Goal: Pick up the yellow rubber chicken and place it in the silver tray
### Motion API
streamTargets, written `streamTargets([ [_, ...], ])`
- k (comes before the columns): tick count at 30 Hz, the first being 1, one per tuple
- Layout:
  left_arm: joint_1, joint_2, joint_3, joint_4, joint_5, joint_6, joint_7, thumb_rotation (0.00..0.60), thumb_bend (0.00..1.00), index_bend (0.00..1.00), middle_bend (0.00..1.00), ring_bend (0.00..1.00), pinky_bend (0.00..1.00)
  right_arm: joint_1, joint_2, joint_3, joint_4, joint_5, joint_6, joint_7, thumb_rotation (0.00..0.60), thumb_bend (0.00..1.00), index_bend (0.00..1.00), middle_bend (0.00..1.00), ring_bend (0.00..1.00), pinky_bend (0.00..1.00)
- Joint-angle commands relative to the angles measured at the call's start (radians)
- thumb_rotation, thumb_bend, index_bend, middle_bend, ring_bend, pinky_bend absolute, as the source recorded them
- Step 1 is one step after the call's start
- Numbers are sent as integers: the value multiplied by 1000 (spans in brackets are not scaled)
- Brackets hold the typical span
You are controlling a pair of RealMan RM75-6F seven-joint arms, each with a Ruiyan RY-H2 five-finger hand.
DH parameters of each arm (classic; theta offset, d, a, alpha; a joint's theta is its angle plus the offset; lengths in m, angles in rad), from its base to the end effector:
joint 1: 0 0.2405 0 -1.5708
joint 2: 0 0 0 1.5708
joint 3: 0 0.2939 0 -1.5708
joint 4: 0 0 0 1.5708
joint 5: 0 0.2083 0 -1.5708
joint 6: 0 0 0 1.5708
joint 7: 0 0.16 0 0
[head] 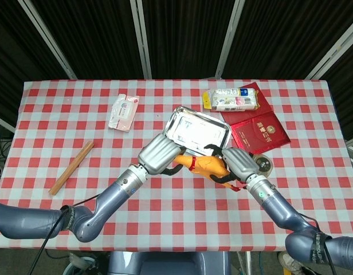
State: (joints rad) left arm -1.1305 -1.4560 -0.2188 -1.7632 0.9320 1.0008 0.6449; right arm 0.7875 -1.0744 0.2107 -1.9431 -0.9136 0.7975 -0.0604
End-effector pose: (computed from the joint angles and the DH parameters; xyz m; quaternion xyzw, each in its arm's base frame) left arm 0.0080 0.3859 0.0047 -0.8145 -0.2115 -0.4161 0.3445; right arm -0.1397 -0.3619 0.0945 0.6951 -0.5257 0.3758 0.3150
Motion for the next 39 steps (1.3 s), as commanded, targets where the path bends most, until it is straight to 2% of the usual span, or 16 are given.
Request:
streamTargets([
  [1,0,-2,2,5,1,2,3,600,794,677,707,607,677,-1,8,-1,-3,-8,-6,10,600,243,0,175,102,127],
  [9,5,-2,4,6,9,6,-6,600,794,675,707,607,677,-11,14,2,2,-35,-13,50,600,241,0,172,96,127],
  [12,6,-3,7,6,13,7,-6,600,794,674,707,608,677,-11,11,3,4,-35,-13,57,600,240,29,172,114,130],
  [16,6,-8,8,3,14,6,-9,600,794,673,706,607,677,-7,4,5,7,-30,-10,59,600,241,105,194,189,213],
  [18,7,-12,6,-2,14,4,-17,600,794,673,707,607,677,-5,-10,11,13,-25,9,56,600,241,172,243,240,277],
  [21,7,-12,5,-4,14,1,-21,600,794,673,707,608,677,-9,-22,16,16,-21,37,52,600,276,359,386,404,455],
  [25,8,-9,5,-6,15,-1,-24,600,794,672,707,607,677,-18,-37,27,23,-23,73,59,600,474,650,634,692,749],
  [29,9,-6,3,-7,14,-3,-29,600,794,672,706,608,677,-24,-46,29,35,-41,90,62,600,577,838,791,848,900],
  [34,8,-5,2,-8,13,-6,-34,600,794,670,706,607,677,-28,-54,30,46,-51,105,54,600,647,992,944,981,999],
  [39,8,-7,2,-7,13,-5,-33,600,794,669,705,607,677,-29,-58,28,51,-52,110,44,600,671,1000,997,1000,1000],
])
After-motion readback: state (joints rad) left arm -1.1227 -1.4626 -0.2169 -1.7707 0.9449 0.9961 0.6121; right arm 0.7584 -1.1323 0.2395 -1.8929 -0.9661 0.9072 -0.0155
